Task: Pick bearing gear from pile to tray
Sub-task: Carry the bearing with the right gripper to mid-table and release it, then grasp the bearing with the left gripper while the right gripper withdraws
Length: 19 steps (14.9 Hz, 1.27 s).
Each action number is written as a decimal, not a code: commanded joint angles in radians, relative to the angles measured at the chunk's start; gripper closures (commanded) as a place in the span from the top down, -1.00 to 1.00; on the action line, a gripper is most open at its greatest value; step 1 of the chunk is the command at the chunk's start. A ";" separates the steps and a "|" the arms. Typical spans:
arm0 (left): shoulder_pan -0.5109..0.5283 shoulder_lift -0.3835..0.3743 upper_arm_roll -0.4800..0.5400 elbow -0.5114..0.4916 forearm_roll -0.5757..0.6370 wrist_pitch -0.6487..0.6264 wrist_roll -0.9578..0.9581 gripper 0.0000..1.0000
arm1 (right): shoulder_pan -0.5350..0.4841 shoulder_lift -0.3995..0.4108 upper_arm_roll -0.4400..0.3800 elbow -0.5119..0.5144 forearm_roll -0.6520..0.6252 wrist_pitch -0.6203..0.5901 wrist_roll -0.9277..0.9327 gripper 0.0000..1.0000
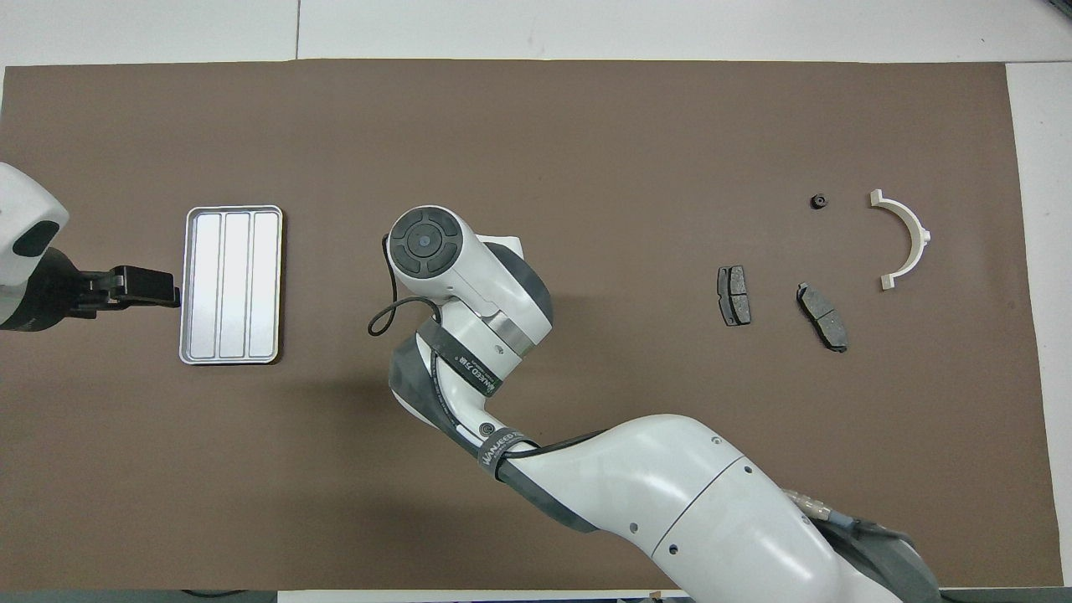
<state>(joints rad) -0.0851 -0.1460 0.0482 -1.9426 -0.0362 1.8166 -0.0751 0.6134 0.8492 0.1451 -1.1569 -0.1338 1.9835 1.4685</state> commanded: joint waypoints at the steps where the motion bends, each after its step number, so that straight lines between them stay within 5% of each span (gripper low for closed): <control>1: -0.002 -0.040 0.006 -0.050 -0.005 0.035 0.006 1.00 | -0.027 -0.005 0.001 0.061 -0.026 -0.124 0.013 1.00; 4: -0.004 -0.040 0.006 -0.050 -0.005 0.035 0.003 1.00 | -0.118 -0.074 0.011 0.138 -0.010 -0.274 -0.153 1.00; 7: -0.008 -0.040 0.006 -0.050 -0.005 0.041 -0.005 1.00 | -0.260 -0.189 0.010 0.129 0.036 -0.362 -0.482 1.00; 11: -0.036 -0.015 -0.017 -0.027 0.007 0.079 -0.092 1.00 | -0.464 -0.228 0.004 0.088 0.020 -0.414 -0.950 1.00; 17: -0.220 0.250 -0.033 0.180 0.045 0.104 -0.442 0.98 | -0.685 -0.363 0.004 -0.332 0.010 -0.073 -1.159 1.00; 19: -0.255 0.310 -0.033 0.188 0.045 0.173 -0.485 0.96 | -0.725 -0.351 0.004 -0.388 -0.009 0.024 -1.210 1.00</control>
<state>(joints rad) -0.3129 0.0757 0.0011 -1.8148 -0.0114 1.9476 -0.5128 -0.0750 0.5639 0.1354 -1.3942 -0.1306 1.9048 0.3023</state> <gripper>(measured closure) 0.000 0.000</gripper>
